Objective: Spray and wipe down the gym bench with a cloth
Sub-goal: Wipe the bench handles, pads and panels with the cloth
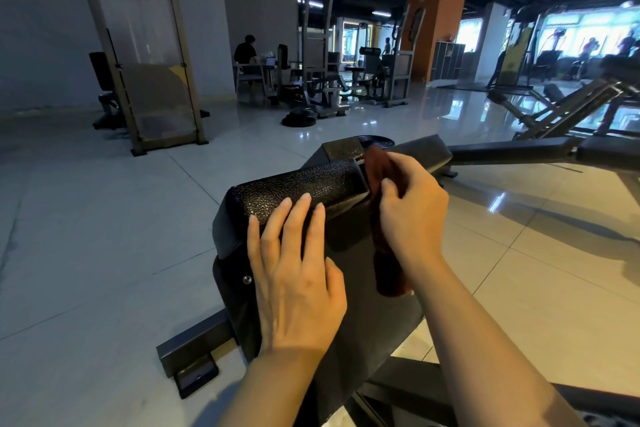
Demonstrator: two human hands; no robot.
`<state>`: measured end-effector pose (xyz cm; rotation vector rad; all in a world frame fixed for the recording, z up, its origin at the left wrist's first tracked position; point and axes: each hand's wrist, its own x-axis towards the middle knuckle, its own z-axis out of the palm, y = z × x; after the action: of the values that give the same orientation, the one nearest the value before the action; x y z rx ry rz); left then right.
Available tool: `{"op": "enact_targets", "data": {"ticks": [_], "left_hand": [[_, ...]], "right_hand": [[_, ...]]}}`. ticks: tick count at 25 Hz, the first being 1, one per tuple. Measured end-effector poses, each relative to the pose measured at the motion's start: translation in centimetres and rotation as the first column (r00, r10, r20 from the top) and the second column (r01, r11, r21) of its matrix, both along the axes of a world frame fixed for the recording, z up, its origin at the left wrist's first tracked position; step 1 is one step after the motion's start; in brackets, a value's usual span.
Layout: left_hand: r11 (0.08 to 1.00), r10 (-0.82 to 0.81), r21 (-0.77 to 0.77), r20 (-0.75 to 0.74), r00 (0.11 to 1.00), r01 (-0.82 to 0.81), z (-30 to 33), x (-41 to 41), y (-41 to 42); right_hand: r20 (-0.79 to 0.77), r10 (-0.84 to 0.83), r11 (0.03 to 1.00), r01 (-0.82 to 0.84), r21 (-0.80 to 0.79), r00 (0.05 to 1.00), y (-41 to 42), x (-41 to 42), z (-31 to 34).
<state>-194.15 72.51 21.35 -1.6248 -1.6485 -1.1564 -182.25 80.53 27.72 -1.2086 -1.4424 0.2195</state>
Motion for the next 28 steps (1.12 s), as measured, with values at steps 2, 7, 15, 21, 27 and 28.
{"op": "enact_targets", "data": {"ticks": [2,7,15,21,27,28], "left_hand": [[1.0,0.021,0.014,-0.029,0.999,-0.02,-0.1,0.0,0.4],[0.996,0.089,0.031,-0.038,0.995,-0.088,-0.3,0.0,1.3],[0.993,0.113,0.045,-0.045,0.993,-0.111,-0.5,0.3,1.3],[0.992,0.105,0.07,-0.031,0.994,-0.102,-0.3,-0.7,1.0],[0.995,0.086,0.058,0.004,0.996,-0.086,-0.3,-0.9,0.5],[0.995,0.083,0.057,0.008,0.997,-0.083,-0.3,-1.0,0.4]], "right_hand": [[0.018,-0.042,0.999,0.041,0.003,0.999,0.1,-0.7,0.2],[0.2,0.385,0.922,-0.382,-0.054,0.901,-0.3,-2.0,0.2],[0.211,0.296,0.953,-0.304,0.006,0.932,2.1,-0.4,0.0],[0.255,0.381,0.919,-0.395,0.002,0.889,1.3,-1.2,0.5],[0.143,0.357,0.925,-0.37,0.083,0.923,0.3,-1.6,0.3],[0.157,0.31,0.943,-0.324,0.073,0.938,0.5,-1.6,0.1]]}}
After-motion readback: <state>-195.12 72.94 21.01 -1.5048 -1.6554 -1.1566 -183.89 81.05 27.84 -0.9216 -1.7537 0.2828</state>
